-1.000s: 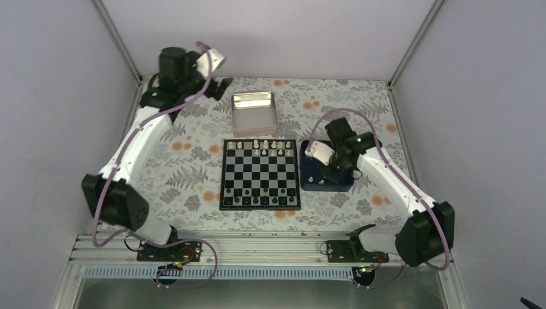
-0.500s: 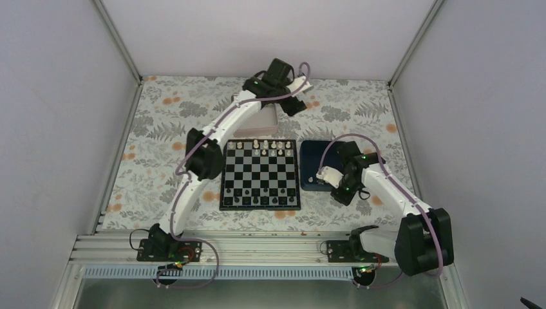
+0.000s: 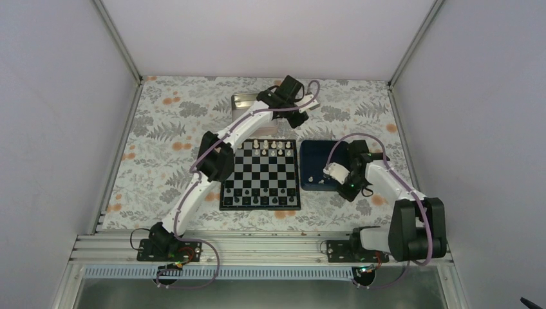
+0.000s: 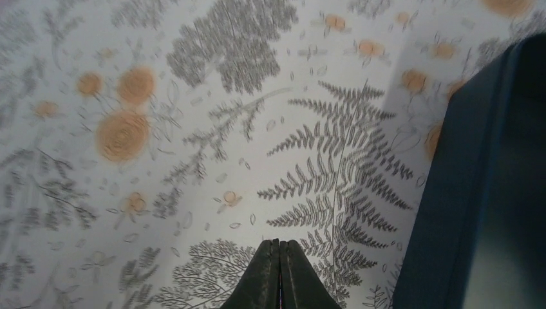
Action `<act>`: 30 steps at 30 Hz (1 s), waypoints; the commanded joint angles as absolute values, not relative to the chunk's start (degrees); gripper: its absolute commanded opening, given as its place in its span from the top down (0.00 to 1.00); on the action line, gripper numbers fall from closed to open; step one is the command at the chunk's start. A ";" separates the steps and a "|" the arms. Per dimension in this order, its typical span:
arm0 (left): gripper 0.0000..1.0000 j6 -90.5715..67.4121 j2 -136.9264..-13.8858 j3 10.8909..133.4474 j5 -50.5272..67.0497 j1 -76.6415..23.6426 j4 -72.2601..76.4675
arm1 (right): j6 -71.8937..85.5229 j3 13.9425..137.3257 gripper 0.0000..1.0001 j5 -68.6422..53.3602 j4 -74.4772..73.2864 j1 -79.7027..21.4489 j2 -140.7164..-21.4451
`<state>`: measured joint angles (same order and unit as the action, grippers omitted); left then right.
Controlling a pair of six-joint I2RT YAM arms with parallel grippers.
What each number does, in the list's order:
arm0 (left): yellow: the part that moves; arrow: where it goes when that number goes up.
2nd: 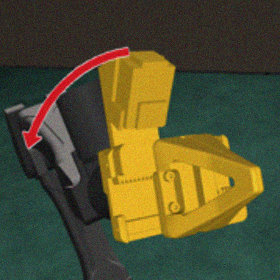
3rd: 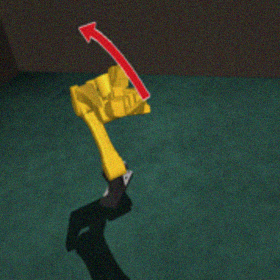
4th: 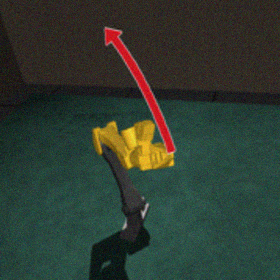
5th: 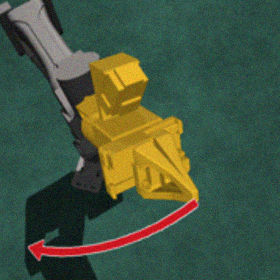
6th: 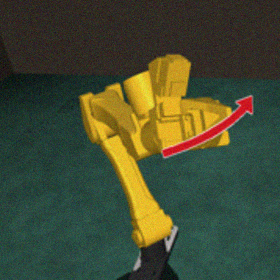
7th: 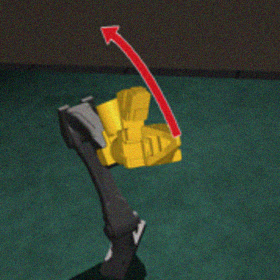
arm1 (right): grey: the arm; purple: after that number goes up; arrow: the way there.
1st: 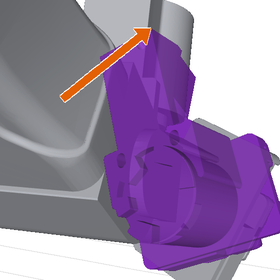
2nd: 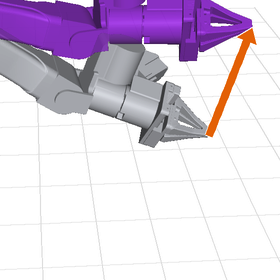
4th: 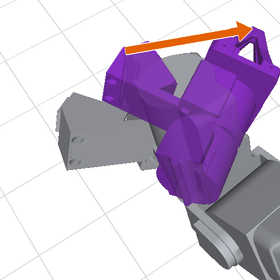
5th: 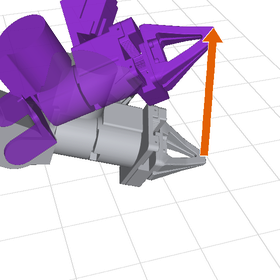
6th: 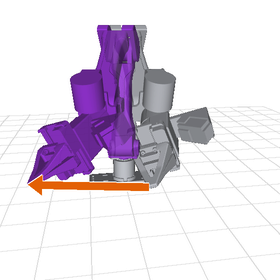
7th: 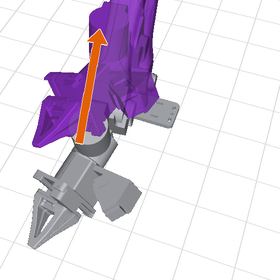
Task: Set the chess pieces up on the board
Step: Adjust the storage box at the center of the board.
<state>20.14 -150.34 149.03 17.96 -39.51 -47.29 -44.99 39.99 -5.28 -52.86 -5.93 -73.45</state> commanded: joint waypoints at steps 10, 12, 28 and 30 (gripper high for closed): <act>0.98 21.28 -152.44 146.98 16.96 -42.38 -51.38 | -45.78 44.99 0.96 -6.12 -47.03 -0.43 -79.84; 0.98 21.86 -152.24 146.90 17.16 -43.00 -52.20 | -45.64 46.37 0.96 -6.07 -46.77 1.19 -80.85; 0.98 23.81 -150.85 147.17 18.60 -48.32 -54.76 | -45.09 56.95 0.96 -3.59 -43.89 8.76 -89.37; 0.98 23.82 -150.53 147.05 18.85 -48.97 -55.25 | -45.13 58.12 0.96 -2.62 -43.23 9.56 -90.57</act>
<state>22.76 -153.38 146.82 16.08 -45.82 -53.30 -45.52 55.02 -2.81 -47.55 8.49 -88.40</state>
